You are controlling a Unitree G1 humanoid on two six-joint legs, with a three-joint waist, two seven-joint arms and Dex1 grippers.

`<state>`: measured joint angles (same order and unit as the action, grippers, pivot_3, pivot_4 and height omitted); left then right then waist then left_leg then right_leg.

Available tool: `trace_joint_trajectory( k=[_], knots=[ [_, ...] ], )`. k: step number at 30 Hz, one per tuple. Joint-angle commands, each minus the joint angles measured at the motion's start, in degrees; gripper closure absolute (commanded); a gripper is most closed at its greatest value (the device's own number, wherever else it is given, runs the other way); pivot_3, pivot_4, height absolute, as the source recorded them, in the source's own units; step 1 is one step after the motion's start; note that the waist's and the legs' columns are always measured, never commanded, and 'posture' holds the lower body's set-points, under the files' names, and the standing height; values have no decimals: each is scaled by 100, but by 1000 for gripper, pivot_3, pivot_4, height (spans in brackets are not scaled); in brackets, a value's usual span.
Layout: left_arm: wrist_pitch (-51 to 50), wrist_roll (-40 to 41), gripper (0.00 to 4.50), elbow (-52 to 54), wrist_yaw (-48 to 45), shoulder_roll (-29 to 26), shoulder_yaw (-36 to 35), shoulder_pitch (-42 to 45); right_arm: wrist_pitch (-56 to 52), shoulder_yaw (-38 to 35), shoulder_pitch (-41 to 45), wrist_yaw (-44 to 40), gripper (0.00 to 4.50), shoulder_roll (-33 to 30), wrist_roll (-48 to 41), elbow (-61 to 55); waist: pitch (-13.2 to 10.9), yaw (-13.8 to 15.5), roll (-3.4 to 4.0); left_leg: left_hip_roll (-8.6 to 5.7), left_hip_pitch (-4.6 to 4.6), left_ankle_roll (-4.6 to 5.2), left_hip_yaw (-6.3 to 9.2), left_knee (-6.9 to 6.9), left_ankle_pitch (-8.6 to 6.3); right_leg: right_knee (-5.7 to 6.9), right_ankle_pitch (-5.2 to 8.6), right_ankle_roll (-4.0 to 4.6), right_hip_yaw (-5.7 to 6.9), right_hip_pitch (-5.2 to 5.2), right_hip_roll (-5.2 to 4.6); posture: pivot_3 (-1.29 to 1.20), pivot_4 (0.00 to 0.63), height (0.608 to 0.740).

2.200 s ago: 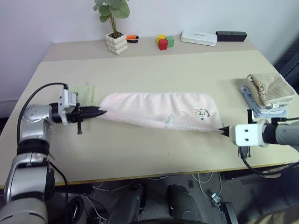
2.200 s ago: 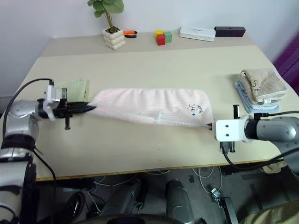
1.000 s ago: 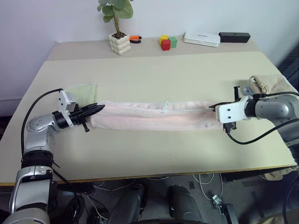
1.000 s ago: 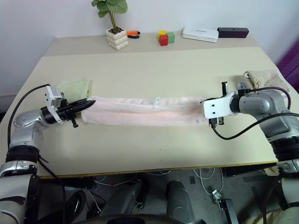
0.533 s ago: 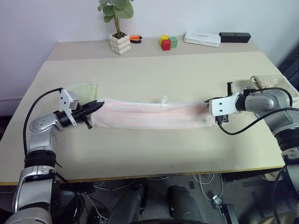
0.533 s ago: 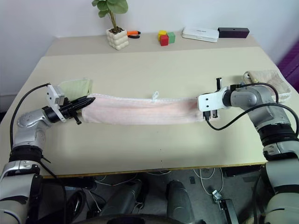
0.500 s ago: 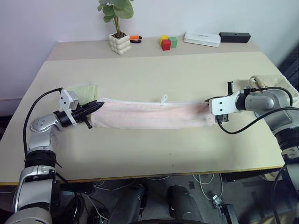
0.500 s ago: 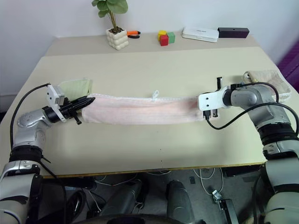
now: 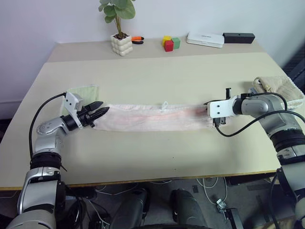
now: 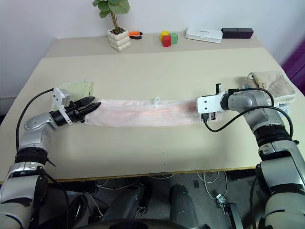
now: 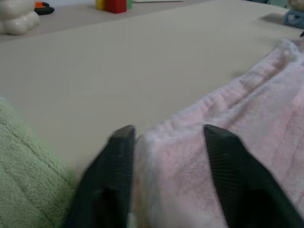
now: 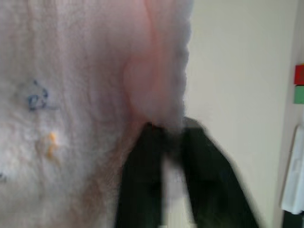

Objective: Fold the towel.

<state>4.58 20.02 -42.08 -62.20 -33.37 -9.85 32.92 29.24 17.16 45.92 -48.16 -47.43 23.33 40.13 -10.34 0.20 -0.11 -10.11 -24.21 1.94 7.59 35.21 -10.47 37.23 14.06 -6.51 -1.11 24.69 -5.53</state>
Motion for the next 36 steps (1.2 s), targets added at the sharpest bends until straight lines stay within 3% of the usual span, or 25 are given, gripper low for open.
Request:
trace_joint_trajectory(
  k=[1,2,4,5,16,22,25,27,28,31,36],
  knots=[
    [85,55,227,106,-12,-21,-135,156,-28,-167,159,131,1698,-16,-109,-49,0,0,0,0,0,0,0,0,0,0,0,0,0,0,0,0,150,740],
    [140,55,0,98,-2,-17,-154,172,-25,-167,157,143,1221,-14,-115,-50,0,1,0,0,0,0,0,0,0,0,0,0,1,0,0,0,150,740],
    [258,-2,0,68,113,-22,-175,203,-19,-152,159,240,137,-28,-52,-60,0,1,0,0,0,0,0,0,0,0,0,0,1,0,0,0,150,740],
    [391,-48,0,44,183,-20,-180,224,-67,-154,165,293,59,-24,-27,-45,0,0,0,0,0,1,0,0,-1,0,0,0,1,0,0,0,150,740],
    [603,113,0,148,578,172,-398,422,-1062,-408,185,1460,59,115,64,318,0,9,-1,-1,0,-1,0,0,1,0,0,0,0,-1,-1,0,150,740],
    [416,242,0,329,561,168,-460,385,-1361,-612,-383,1153,59,-97,-228,-488,1,0,1,-1,0,0,1,1,3,0,0,0,0,-1,-1,0,150,740],
    [255,365,0,450,671,140,-569,461,-1848,-1261,-600,1171,59,51,-975,-1147,1,-3,0,-2,1,1,1,2,2,2,-1,-1,-1,-1,-1,0,150,740],
    [-54,533,0,648,776,175,-644,488,-2666,-1939,-744,1004,59,547,-2197,-1883,1,-19,0,-2,0,10,2,0,-2,2,-1,-1,-1,-1,-1,0,150,740],
    [-214,629,245,774,805,205,-679,488,-3060,-2208,-811,967,16,772,-2696,-2232,1,-47,-3,-1,1,21,4,0,-3,2,-1,-1,-1,-1,-1,0,150,740],
    [-965,1052,1297,1660,1180,462,-722,366,-4336,-2567,-1322,1033,829,1454,-3832,-3594,4,-79,-7,0,0,31,14,0,-6,2,-1,-1,3,-4,0,0,150,740],
    [-1715,1229,3917,2982,1991,1209,-399,85,-5149,-2511,-2037,1790,3379,2451,-4261,-4662,6,-63,-7,-6,-1,34,22,7,-6,-3,-1,-3,-1,-15,1,0,150,740]
  ],
)
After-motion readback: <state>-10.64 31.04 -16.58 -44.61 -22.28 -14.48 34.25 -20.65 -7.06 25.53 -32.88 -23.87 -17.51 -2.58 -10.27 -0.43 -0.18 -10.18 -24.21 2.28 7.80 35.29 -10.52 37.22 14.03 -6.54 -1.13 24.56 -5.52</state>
